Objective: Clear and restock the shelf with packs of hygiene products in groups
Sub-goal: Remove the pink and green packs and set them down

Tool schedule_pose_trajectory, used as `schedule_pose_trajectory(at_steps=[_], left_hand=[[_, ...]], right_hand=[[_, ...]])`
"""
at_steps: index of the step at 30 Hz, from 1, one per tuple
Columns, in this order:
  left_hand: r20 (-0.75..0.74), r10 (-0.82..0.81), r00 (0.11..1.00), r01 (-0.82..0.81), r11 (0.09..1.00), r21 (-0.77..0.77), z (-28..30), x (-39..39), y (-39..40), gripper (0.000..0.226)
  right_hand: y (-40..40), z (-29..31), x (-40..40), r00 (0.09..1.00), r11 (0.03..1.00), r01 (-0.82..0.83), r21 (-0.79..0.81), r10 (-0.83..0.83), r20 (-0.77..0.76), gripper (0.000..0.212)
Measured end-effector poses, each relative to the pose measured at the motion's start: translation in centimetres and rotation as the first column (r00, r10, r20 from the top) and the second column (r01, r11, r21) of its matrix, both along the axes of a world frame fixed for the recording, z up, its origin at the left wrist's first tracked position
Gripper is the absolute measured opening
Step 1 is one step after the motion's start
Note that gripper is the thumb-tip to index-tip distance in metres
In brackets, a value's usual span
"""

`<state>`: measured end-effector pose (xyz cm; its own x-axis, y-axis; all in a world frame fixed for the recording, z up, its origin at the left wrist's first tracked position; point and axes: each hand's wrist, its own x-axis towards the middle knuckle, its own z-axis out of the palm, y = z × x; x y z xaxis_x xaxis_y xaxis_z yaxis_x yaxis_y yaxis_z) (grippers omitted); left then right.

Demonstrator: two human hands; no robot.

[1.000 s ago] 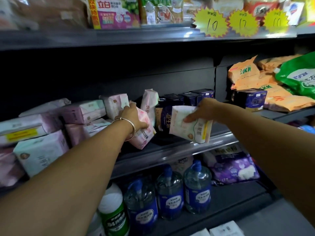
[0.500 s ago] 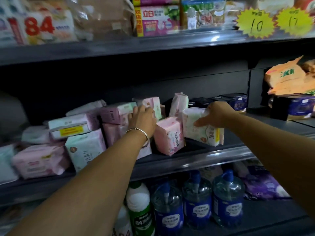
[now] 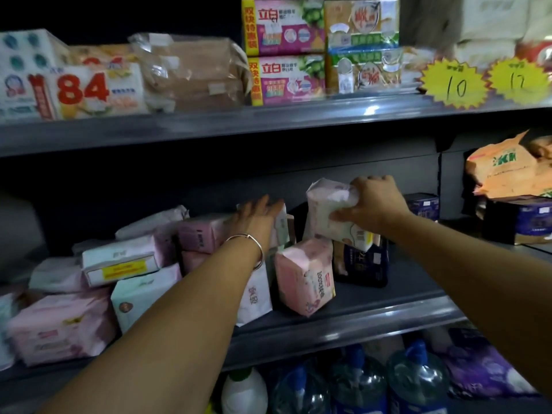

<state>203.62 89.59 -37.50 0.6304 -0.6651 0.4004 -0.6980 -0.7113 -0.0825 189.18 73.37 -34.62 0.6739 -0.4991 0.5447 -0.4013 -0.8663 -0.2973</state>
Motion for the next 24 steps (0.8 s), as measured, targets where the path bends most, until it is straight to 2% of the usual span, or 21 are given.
schedule_pose_trajectory(at_steps=[5,8,12,14,17,20,21,23,24], left_hand=[[0.12,0.045,0.992,-0.077,0.959,0.273,0.1,1.5,-1.9,0.089],[0.206,0.083,0.975,-0.15,0.929,0.337,0.3,1.9,-2.9,0.075],[0.343,0.018,0.939,-0.153,0.916,0.372,-0.1,2.4,-3.8,0.052],[0.389,-0.021,0.921,-0.137,0.917,0.375,0.0,2.5,-4.0,0.041],[0.421,-0.028,0.906,-0.135,0.927,0.351,0.9,2.1,-3.9,0.039],[0.396,-0.032,0.918,-0.076,0.964,0.253,2.6,0.9,-3.1,0.035],[0.455,-0.068,0.888,-0.028,0.979,0.202,3.2,0.6,-2.6,0.034],[0.578,-0.084,0.812,0.007,0.991,0.134,4.3,-0.5,-1.3,0.047],[0.578,-0.074,0.813,0.01,0.994,0.113,4.7,-0.9,-0.7,0.053]], right_hand=[[-0.9,-0.7,2.3,0.998,0.999,-0.043,-0.024,0.041,-0.047,0.075],[-1.5,-1.1,3.5,0.995,0.997,-0.074,-0.025,0.072,-0.075,0.075],[-1.6,-0.9,4.0,0.985,0.993,-0.115,0.039,0.119,-0.126,0.068],[-1.5,-1.0,4.0,0.98,0.99,-0.13,0.059,0.137,-0.142,0.066],[-1.5,-1.2,4.1,0.982,0.984,-0.148,0.095,0.157,-0.1,0.065],[-1.4,-1.0,3.9,0.993,0.991,-0.114,0.062,0.117,-0.03,0.066],[-1.3,-0.9,3.6,0.995,0.994,-0.1,0.046,0.1,-0.002,0.067],[-1.1,-0.4,2.7,0.995,0.996,-0.081,0.04,0.078,0.056,0.067],[-0.9,-0.1,2.1,0.994,0.996,-0.076,0.046,0.072,0.081,0.067]])
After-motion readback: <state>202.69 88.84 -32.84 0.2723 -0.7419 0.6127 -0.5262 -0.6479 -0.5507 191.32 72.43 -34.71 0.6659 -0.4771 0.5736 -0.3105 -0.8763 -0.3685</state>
